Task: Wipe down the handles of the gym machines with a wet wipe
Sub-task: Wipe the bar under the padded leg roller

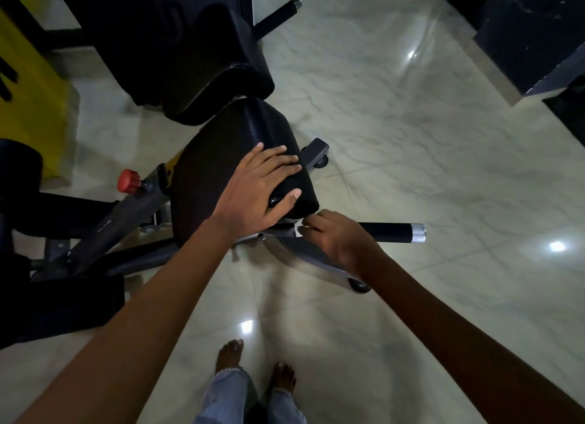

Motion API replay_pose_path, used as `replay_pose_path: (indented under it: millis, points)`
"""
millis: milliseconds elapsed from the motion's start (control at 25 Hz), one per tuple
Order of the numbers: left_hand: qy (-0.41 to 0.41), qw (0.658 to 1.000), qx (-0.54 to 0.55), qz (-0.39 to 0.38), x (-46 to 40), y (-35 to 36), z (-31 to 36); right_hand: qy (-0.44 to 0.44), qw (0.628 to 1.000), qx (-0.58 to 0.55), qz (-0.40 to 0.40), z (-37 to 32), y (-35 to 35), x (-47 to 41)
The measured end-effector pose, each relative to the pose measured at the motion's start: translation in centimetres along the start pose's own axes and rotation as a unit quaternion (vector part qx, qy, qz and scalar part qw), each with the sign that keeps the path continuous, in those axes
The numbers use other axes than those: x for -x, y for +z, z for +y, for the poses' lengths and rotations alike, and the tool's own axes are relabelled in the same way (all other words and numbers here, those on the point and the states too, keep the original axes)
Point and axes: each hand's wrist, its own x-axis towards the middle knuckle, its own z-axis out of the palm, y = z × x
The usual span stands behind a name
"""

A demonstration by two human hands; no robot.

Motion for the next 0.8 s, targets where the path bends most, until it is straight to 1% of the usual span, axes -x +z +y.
replay_pose_path:
  millis: [40, 120, 200, 240, 360, 440, 560, 640, 800]
  points:
    - [-0.001, 1.000, 0.000, -0.002, 0.0, 0.0, 0.0, 0.014, 1.000, -0.028, 0.005, 0.7, -0.3, 0.6]
    - [-0.001, 1.000, -0.002, -0.003, 0.0, 0.0, 0.0, 0.081, 0.994, -0.071, 0.002, 2.1, -0.6, 1.1]
    - [-0.002, 1.000, -0.004, -0.004, 0.0, -0.1, 0.0, 0.168, 0.976, -0.133, -0.034, 2.6, -0.4, 0.3]
    - [-0.002, 1.000, -0.004, -0.005, 0.0, 0.0, 0.0, 0.187, 0.966, -0.173, -0.038, 2.5, -0.4, -0.3]
    - [0.000, 1.000, -0.006, -0.006, 0.1, 0.0, 0.0, 0.179, 0.953, -0.242, -0.014, 2.6, -0.4, -0.4]
    - [0.001, 1.000, -0.003, -0.005, 0.0, 0.0, -0.1, 0.179, 0.955, -0.234, -0.018, 3.7, -0.6, 0.4]
    - [0.000, 1.000, -0.003, -0.001, 0.0, 0.1, 0.0, 0.221, 0.959, -0.147, -0.102, 4.3, -0.7, 0.1]
    - [0.003, 1.000, -0.001, 0.001, -0.1, 0.1, 0.0, 0.218, 0.959, -0.126, -0.130, 3.9, -0.6, -0.3]
    - [0.003, 1.000, 0.002, 0.003, 0.0, 0.0, 0.0, 0.206, 0.956, -0.189, -0.085, 4.6, -1.9, 0.6]
